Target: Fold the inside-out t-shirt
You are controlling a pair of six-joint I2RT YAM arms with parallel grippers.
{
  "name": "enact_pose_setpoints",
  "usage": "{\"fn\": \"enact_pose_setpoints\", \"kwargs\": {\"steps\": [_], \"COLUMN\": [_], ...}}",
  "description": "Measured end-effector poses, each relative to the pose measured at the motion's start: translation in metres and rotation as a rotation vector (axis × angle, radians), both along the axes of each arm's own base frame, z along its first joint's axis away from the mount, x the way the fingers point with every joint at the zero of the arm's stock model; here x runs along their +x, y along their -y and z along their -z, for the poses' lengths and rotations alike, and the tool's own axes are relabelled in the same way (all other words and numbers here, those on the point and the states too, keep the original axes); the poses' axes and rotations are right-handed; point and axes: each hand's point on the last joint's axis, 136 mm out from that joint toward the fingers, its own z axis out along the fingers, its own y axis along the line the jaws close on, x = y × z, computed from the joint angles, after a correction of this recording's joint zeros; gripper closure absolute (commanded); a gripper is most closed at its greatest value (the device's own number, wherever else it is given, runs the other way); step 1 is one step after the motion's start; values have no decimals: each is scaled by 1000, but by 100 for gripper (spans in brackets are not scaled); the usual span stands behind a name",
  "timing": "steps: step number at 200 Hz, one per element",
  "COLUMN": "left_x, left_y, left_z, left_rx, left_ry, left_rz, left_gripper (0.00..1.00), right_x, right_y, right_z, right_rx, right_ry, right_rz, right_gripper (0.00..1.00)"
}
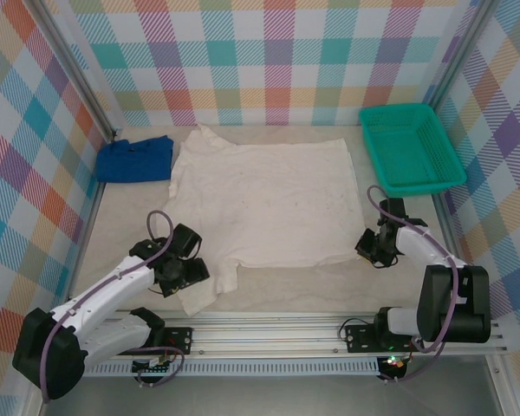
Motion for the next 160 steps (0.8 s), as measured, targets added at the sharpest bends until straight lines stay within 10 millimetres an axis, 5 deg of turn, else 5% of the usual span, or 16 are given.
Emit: {"fn": "enact_pose_setpoints", "kwargs": {"steps": [62, 160], "left_x": [-41, -37], "left_y": [-13, -1], "left_z": [34, 41], "left_rx": [66, 48], "left_ry": [-184, -219], "left_rz": [-76, -32], "left_gripper": [46, 75], "right_x": [3, 6], "right_y": [-5, -5], "right_z": [-4, -8], "right_rx": [20, 23], "right_ry": [25, 53], "right_rz": [-37, -50], "right_gripper": [100, 100]}}
